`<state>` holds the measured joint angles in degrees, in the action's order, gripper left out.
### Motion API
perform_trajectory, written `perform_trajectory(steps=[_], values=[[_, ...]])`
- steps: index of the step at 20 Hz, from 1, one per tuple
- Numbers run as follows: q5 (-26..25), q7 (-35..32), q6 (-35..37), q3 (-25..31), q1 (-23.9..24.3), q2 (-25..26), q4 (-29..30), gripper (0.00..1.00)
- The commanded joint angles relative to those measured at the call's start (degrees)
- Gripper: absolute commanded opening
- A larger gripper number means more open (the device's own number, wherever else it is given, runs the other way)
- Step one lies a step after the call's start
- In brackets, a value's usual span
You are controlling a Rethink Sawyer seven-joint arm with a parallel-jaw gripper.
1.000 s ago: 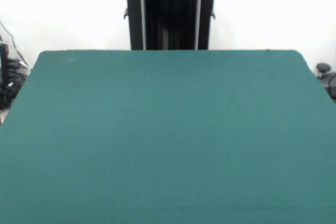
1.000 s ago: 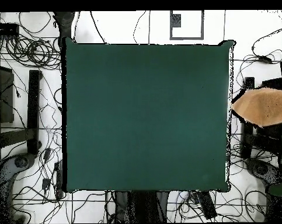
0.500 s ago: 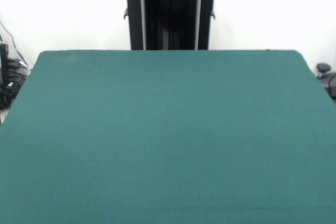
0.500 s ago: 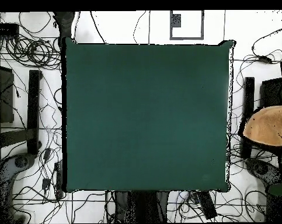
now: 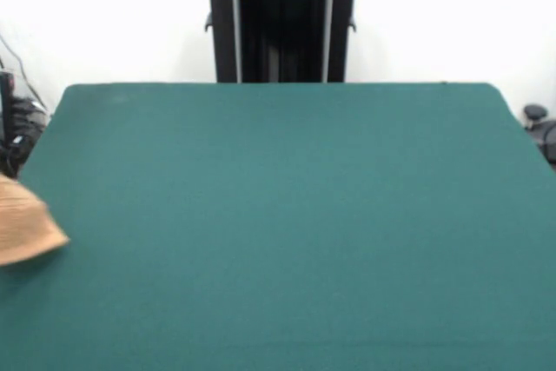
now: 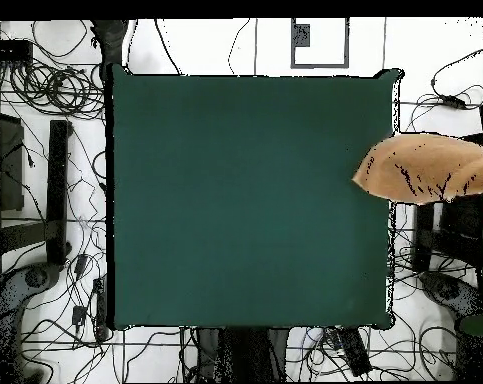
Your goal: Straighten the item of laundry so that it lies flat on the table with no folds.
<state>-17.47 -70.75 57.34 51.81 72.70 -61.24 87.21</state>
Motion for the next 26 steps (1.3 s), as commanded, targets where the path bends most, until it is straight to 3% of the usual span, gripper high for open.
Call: perform_trajectory(steps=[1,17,26], values=[[5.4,-21.8,-8.1,-8.2,-6.3,-5.7,18.2,0.00],[11.7,-23.9,-13.6,-17.5,-13.7,-9.4,24.0,0.00],[16.7,-34.4,-16.1,-27.1,-24.9,-14.0,29.7,0.00]])
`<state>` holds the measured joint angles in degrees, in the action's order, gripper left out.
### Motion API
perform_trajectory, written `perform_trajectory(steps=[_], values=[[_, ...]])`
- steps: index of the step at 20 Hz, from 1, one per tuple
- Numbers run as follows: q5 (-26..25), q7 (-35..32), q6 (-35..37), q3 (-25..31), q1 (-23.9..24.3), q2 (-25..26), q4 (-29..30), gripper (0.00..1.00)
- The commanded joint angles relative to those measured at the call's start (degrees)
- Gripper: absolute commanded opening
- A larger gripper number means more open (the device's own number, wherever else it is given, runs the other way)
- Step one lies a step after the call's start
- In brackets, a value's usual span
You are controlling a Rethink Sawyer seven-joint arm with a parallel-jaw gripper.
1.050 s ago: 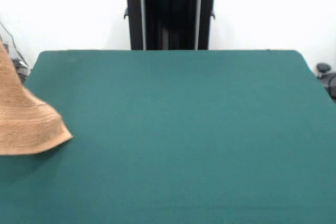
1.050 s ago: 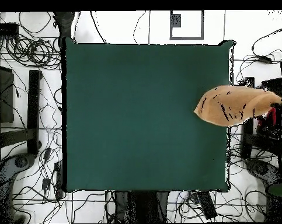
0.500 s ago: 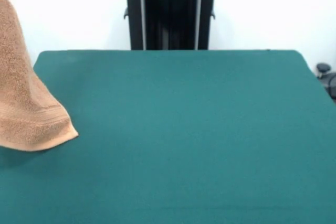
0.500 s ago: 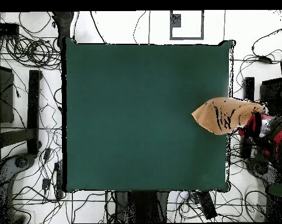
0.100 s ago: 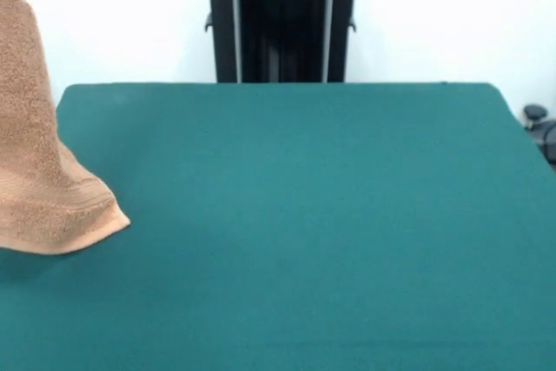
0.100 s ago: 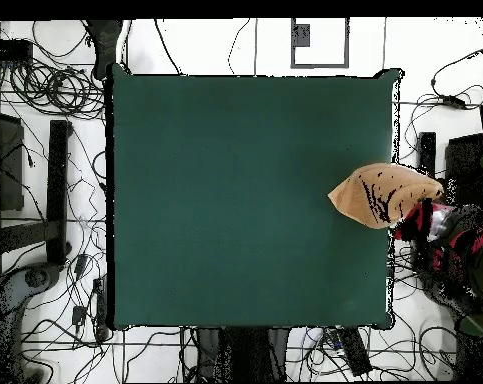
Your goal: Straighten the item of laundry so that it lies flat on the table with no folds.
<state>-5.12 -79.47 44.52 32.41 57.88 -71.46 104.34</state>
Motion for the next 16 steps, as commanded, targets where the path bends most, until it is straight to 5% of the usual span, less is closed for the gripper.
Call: perform_trajectory(steps=[1,6,16], values=[[4.7,-27.1,-3.2,-8.9,-11.6,-4.0,12.7,0.00],[3.4,-37.7,-2.8,-15.9,-20.6,-6.2,12.5,0.00],[5.0,-48.7,-3.2,-23.2,-31.2,-6.5,12.9,0.00]])
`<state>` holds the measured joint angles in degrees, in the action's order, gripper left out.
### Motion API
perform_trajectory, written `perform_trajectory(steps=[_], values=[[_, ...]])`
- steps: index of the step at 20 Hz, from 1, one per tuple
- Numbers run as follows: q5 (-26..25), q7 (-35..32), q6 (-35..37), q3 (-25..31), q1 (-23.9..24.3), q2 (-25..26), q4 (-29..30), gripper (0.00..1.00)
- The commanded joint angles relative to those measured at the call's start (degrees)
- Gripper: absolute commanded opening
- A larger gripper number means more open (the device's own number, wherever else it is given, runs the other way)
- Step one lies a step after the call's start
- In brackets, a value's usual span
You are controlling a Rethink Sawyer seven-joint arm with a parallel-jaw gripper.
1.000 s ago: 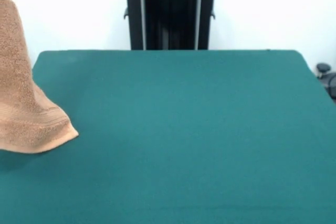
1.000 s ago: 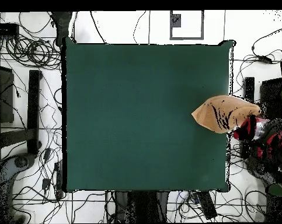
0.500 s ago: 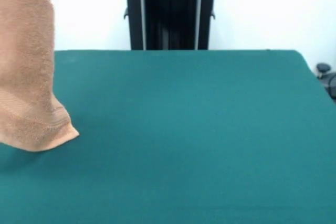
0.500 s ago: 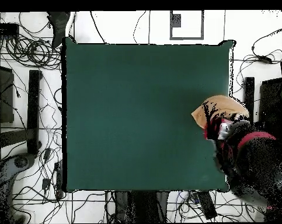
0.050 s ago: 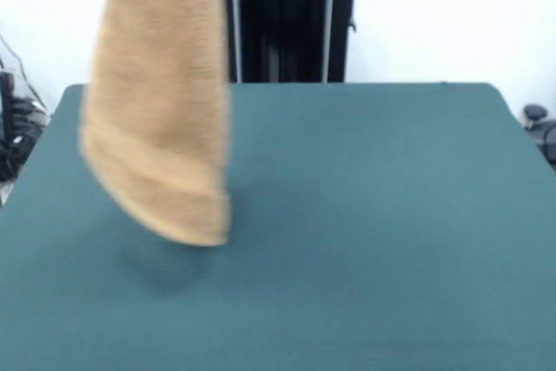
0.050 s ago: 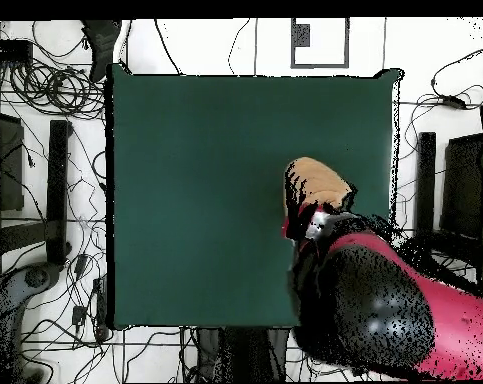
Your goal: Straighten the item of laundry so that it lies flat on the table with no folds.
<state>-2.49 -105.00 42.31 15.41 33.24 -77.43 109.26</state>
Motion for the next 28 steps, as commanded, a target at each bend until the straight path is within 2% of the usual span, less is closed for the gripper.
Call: perform_trajectory(steps=[1,10,16,19,24,27,28], values=[[2.0,-25.3,0.1,-6.9,-8.0,-0.7,7.4,0.00],[-0.6,-42.3,6.1,-12.5,-20.4,-0.3,2.1,0.00],[-0.4,-50.5,8.7,-15.1,-26.9,1.3,-1.3,0.00],[-0.1,-51.4,8.2,-16.0,-28.3,2.7,-2.5,0.00],[0.2,-48.7,-1.7,-17.8,-27.4,4.7,3.2,0.00],[-3.0,-48.4,-5.2,-20.1,-27.5,4.6,5.2,0.00],[-3.9,-45.6,-5.8,-20.6,-26.3,4.3,5.6,0.00]])
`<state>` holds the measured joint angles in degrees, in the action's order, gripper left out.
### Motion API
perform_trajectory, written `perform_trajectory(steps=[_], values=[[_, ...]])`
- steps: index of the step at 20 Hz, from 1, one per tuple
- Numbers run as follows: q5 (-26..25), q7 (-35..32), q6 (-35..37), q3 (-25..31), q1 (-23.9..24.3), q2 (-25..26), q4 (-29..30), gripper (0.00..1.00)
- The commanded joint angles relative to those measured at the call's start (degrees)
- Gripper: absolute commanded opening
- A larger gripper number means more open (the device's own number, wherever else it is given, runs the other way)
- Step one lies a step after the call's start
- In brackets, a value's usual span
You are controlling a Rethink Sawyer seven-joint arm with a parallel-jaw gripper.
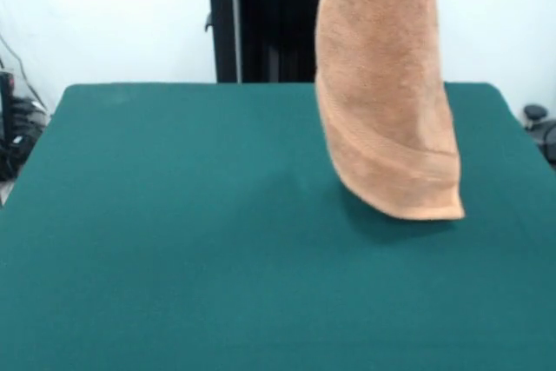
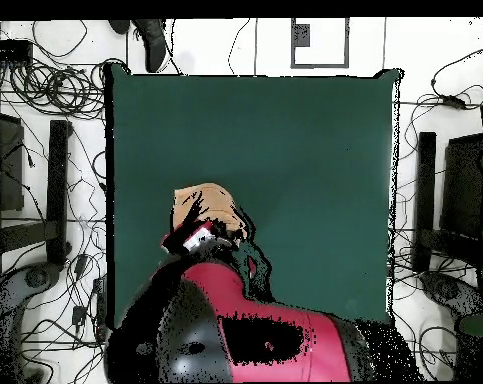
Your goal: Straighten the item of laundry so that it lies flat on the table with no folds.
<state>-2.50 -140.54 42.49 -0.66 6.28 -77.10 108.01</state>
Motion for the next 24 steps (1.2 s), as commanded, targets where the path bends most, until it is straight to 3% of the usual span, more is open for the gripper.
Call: perform_trajectory(steps=[1,4,10,13,16,18,22,24], values=[[-3.3,-7.1,-6.1,-4.2,2.1,4.0,7.2,0.00],[-2.8,2.6,-3.9,-2.7,7.3,3.8,4.8,0.00],[-2.3,7.1,9.7,2.0,11.6,3.1,-8.1,0.00],[-1.7,8.5,10.3,3.4,13.4,3.2,-8.8,0.00],[-2.2,6.9,-4.0,1.8,14.8,3.3,2.6,0.00],[-6.8,3.8,-11.4,0.4,15.2,5.1,6.5,0.00],[-13.1,0.3,-17.5,-1.9,15.2,8.6,8.0,0.00],[-12.3,1.9,-19.0,-0.5,17.2,9.6,9.0,0.00]])
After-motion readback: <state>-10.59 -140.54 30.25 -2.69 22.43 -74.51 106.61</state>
